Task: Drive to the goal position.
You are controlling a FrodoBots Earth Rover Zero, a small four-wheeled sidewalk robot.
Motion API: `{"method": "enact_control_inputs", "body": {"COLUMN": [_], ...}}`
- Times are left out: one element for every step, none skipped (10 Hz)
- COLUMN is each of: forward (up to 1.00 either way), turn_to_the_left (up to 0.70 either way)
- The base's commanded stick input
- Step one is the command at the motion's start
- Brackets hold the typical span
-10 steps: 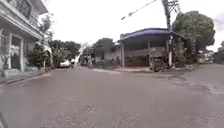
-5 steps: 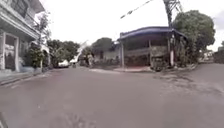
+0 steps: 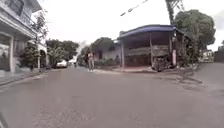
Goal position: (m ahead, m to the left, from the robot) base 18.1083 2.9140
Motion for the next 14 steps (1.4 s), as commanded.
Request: {"method": "enact_control_inputs", "body": {"forward": [0.70,0.70,0.70,0.70,0.70,0.70,0.70,0.70,0.70,0.70,0.70,0.70,0.70,0.70], "turn_to_the_left": [0.00,0.00,0.00,0.00,0.00,0.00,0.00,0.00,0.00,0.11,0.32,0.35,0.35,0.35]}}
